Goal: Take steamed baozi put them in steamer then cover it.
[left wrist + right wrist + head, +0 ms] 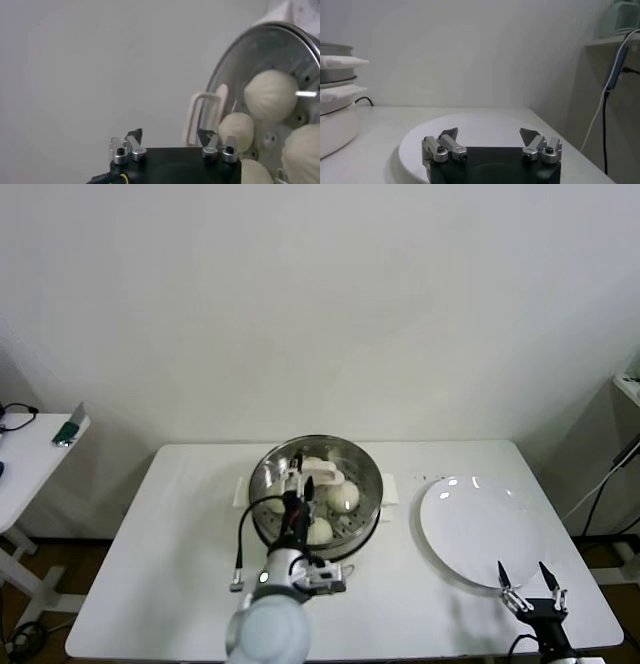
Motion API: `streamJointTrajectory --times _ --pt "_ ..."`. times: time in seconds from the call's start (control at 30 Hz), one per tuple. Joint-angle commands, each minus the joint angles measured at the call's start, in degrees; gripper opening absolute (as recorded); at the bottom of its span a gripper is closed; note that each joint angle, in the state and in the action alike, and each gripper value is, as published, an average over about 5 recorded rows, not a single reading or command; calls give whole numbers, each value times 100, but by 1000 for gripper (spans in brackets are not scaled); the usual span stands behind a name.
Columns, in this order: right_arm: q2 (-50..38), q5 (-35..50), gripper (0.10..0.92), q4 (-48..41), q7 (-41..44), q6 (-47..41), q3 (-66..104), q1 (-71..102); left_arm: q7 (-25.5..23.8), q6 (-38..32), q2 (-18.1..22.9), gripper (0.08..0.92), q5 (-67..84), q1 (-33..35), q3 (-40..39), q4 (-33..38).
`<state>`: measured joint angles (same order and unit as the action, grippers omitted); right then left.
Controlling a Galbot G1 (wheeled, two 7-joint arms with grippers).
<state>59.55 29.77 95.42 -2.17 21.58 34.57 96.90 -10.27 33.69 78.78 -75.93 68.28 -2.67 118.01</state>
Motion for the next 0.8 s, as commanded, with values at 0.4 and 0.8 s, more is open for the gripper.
streamJointTrajectory --times 0.4,0.8 --pt "73 -180 823 -177 -42 385 -246 -274 2190 -3153 -410 823 7067 1969 3153 918" --pt "132 -228 823 -308 14 397 -421 -415 1241 -4861 -937 823 9519 2825 4070 -976"
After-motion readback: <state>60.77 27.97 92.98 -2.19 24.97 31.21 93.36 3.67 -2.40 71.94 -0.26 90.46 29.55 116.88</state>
